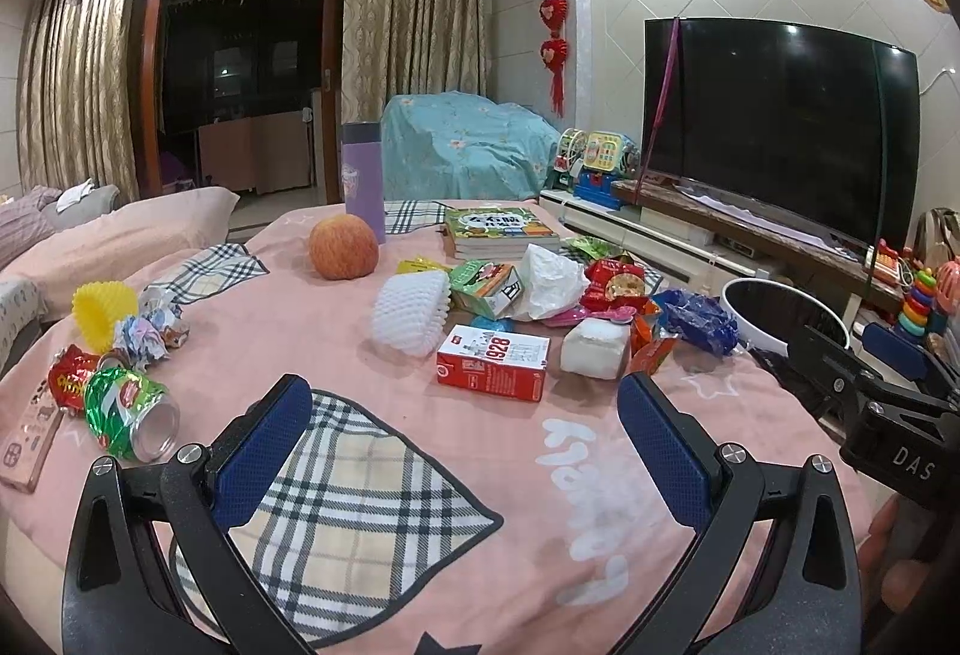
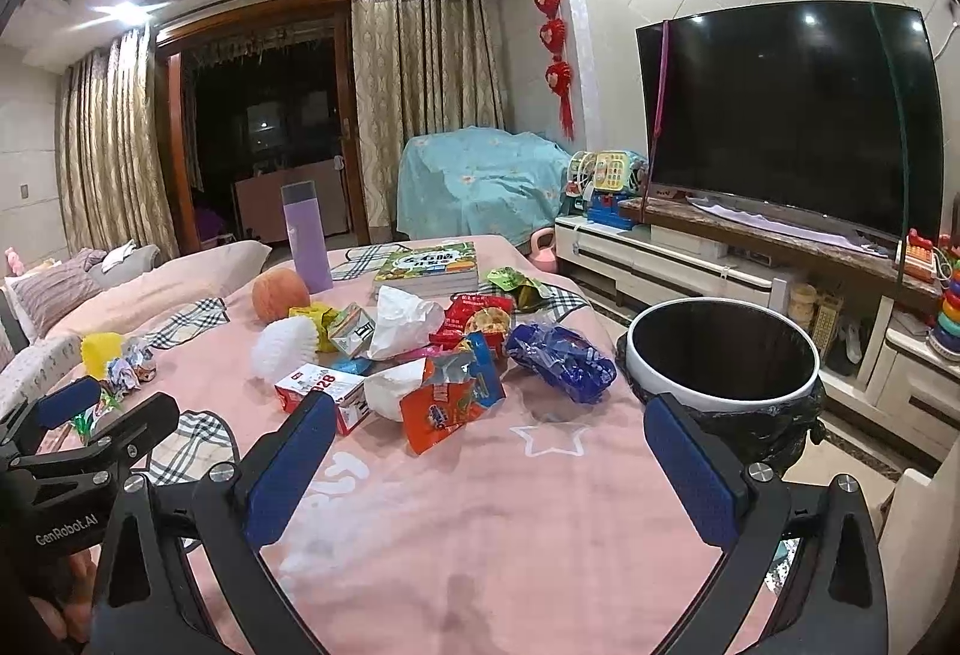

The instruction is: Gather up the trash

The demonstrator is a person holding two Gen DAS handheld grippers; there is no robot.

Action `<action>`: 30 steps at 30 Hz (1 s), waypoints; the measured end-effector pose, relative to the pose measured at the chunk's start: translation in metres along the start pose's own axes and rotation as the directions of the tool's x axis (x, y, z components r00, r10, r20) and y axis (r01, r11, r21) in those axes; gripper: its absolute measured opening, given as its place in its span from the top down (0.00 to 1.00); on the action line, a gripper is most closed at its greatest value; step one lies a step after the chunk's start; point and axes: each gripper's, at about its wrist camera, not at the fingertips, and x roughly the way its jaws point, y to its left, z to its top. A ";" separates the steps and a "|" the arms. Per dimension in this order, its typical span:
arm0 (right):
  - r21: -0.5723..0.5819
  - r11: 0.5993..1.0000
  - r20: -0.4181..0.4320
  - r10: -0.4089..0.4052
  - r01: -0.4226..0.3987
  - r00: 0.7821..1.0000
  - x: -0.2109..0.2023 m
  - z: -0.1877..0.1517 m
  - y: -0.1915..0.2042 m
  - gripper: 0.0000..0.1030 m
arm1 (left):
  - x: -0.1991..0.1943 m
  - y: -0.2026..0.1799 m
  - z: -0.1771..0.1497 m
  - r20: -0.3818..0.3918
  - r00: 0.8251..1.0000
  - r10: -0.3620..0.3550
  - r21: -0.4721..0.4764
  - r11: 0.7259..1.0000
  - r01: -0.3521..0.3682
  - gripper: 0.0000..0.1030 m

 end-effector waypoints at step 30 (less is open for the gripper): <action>0.007 1.000 -0.001 0.010 -0.010 1.000 0.000 0.000 0.001 0.00 | 0.004 0.001 -0.002 -0.008 1.000 -0.004 0.000 1.000 0.004 0.00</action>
